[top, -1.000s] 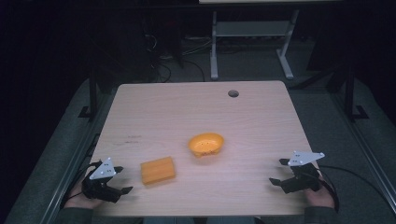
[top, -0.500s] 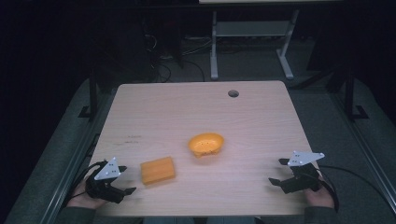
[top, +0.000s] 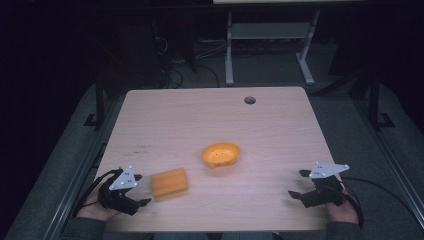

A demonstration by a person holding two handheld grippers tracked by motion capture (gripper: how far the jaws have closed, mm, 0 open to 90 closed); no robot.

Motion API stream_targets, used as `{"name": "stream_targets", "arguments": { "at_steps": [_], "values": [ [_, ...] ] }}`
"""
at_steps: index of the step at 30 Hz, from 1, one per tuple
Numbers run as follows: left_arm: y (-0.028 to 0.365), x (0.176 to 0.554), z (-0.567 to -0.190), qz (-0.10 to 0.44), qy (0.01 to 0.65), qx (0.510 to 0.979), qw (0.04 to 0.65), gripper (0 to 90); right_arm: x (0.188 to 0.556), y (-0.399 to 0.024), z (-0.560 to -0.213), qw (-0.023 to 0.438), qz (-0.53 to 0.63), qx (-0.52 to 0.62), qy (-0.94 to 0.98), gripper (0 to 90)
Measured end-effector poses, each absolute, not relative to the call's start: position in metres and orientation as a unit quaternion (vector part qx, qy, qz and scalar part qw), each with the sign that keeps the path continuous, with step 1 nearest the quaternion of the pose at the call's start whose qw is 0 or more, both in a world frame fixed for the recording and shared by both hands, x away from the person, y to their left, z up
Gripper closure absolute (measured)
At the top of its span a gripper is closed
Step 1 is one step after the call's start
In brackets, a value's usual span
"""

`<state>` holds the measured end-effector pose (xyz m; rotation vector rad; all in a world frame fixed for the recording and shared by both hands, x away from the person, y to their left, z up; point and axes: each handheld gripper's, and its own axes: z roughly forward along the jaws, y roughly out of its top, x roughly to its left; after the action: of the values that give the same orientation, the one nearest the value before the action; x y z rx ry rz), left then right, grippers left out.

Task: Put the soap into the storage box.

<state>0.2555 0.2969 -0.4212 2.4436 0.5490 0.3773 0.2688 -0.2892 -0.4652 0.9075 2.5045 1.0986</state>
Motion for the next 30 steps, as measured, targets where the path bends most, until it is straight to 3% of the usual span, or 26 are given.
{"name": "stream_targets", "arguments": {
  "at_steps": [30],
  "values": [
    [0.242, 0.298, -0.415, 0.092, 0.148, 0.951, 0.254, 17.7, 0.268, -0.292, -0.463, 0.136, 0.384, 0.316, 0.857, 13.7]
  ]
}}
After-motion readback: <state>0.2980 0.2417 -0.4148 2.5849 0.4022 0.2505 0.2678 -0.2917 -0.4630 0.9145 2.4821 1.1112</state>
